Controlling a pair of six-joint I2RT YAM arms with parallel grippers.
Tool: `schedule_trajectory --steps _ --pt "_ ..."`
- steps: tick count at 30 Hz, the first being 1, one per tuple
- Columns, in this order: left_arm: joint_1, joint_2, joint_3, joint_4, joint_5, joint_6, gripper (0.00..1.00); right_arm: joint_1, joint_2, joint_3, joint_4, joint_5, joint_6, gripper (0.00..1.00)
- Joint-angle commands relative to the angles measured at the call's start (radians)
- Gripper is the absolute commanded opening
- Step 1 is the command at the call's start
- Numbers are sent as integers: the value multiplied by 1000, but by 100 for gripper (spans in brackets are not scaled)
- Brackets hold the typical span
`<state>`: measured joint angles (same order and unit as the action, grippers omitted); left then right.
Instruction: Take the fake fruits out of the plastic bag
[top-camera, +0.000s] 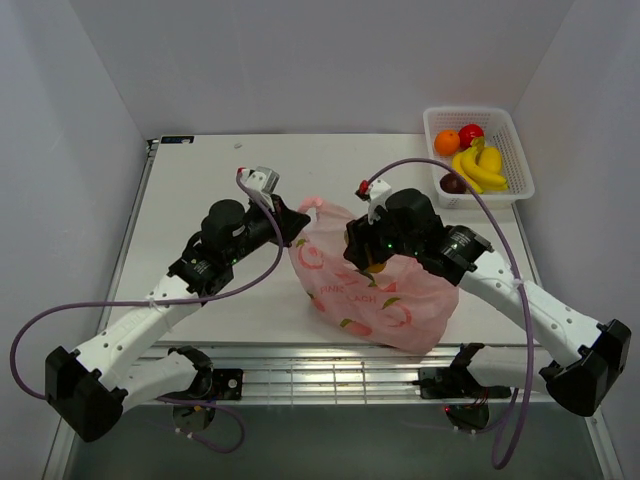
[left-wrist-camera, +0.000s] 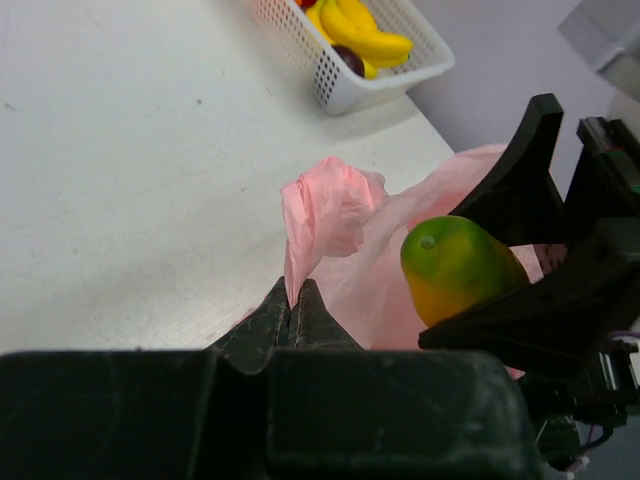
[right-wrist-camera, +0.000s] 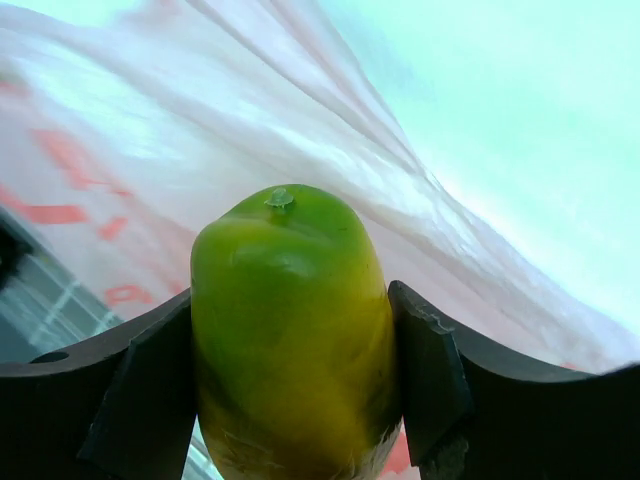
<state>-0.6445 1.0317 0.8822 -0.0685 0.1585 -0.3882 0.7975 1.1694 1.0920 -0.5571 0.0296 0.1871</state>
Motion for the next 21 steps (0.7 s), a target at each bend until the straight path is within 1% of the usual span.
schedule_trajectory --steps 1,3,5,7,8,9,11,12,13,14,15,16,17,18,20,21 --pt "-1 -41 43 148 -76 -5 0 -7 -25 98 88 -140 -124 28" --pt "-1 -42 46 188 -85 3 0 -15 -27 124 140 -180 -155 28" --pt "0 -38 57 222 -89 17 0 -26 -28 166 170 -177 -170 28" --pt "-1 -15 75 222 -128 34 0 -46 -25 193 223 -117 -182 28" --pt "-1 -4 89 220 -141 38 0 -52 -22 203 236 -3 -183 28" --pt "-1 7 95 220 -158 41 0 -61 -1 218 247 65 -211 29" --pt "-1 39 113 214 -185 51 0 -131 30 268 246 178 -206 29" --pt "-1 47 116 216 -186 52 0 -179 56 275 246 170 -192 29" --pt "-1 53 118 217 -180 52 0 -289 67 276 259 159 -99 29" --pt "-1 62 120 219 -177 55 0 -337 78 273 278 142 -66 30" --pt "-1 67 124 220 -175 57 0 -369 104 269 308 157 -57 30" --pt "-1 70 127 217 -172 61 0 -415 120 267 378 200 -63 31" --pt "-1 67 129 216 -172 71 0 -434 146 269 407 299 -80 31" --pt "-1 67 130 213 -174 74 0 -454 215 314 414 347 -96 31" --pt "-1 59 127 208 -191 80 0 -513 291 376 414 464 -145 31" --pt "-1 51 123 205 -195 81 0 -533 368 441 416 493 -159 31"
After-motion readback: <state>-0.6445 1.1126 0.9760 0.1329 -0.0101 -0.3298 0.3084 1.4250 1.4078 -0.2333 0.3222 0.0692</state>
